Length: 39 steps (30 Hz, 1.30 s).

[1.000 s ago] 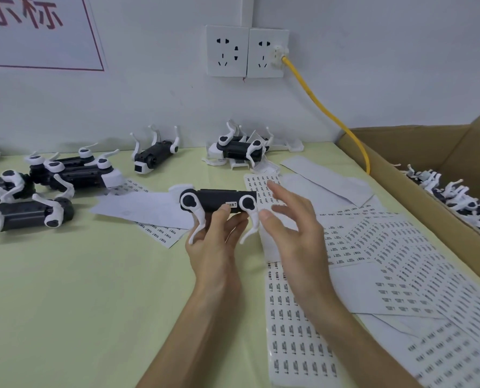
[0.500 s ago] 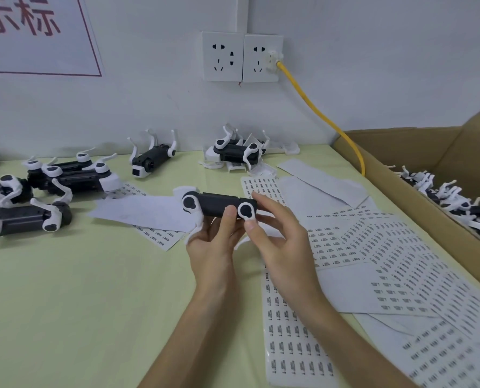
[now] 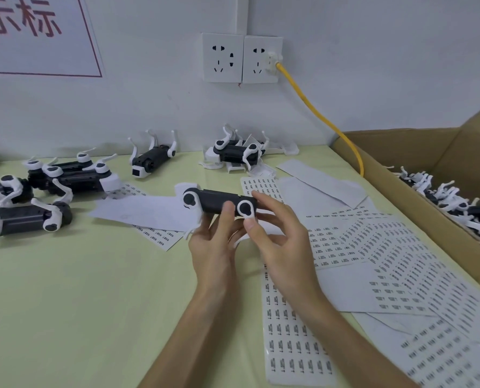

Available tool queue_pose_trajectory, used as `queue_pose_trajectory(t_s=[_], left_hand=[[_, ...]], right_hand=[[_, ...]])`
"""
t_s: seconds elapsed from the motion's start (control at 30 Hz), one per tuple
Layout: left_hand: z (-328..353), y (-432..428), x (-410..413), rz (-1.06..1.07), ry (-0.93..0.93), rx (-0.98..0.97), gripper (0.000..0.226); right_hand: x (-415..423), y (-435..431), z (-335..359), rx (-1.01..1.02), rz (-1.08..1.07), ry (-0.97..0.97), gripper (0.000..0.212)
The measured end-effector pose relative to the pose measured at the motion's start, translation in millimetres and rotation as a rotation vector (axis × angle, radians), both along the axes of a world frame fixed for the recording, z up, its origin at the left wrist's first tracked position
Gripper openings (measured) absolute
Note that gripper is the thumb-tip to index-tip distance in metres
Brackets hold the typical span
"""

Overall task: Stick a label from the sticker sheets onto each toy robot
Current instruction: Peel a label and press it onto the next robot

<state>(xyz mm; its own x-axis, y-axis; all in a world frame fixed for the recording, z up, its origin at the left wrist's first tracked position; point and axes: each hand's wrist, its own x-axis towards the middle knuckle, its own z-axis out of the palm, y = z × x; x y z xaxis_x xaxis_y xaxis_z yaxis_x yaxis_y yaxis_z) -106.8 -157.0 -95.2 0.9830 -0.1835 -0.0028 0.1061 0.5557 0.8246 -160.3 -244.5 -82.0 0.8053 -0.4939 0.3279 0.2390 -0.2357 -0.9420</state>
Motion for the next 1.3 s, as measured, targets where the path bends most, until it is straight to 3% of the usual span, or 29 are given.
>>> queue_pose_trajectory(t_s=[0.37, 0.5, 0.6, 1.13, 1.3], left_hand=[[-1.6, 1.7, -0.6, 0.003, -0.019, 0.085, 0.022], [3.3, 2.2, -0.3, -0.034, -0.032, 0.091, 0.045], [6.4, 3.0, -3.0, -0.096, -0.004, 0.076, 0.059], [2.2, 2.3, 1.6, -0.095, -0.133, 0.222, 0.054], [1.8, 3.4, 4.8, -0.145, -0.096, 0.173, 0.058]], right_hand=[[0.1, 1.3, 3.7, -0.024, 0.018, 0.019, 0.04], [-2.6, 1.3, 5.5, -0.093, -0.01, -0.01, 0.042], [-2.6, 0.1, 6.1, 0.008, 0.016, 0.043, 0.056], [1.0, -0.4, 3.3, -0.006, -0.007, 0.064, 0.061], [0.9, -3.4, 4.4, -0.02, -0.021, 0.032, 0.049]])
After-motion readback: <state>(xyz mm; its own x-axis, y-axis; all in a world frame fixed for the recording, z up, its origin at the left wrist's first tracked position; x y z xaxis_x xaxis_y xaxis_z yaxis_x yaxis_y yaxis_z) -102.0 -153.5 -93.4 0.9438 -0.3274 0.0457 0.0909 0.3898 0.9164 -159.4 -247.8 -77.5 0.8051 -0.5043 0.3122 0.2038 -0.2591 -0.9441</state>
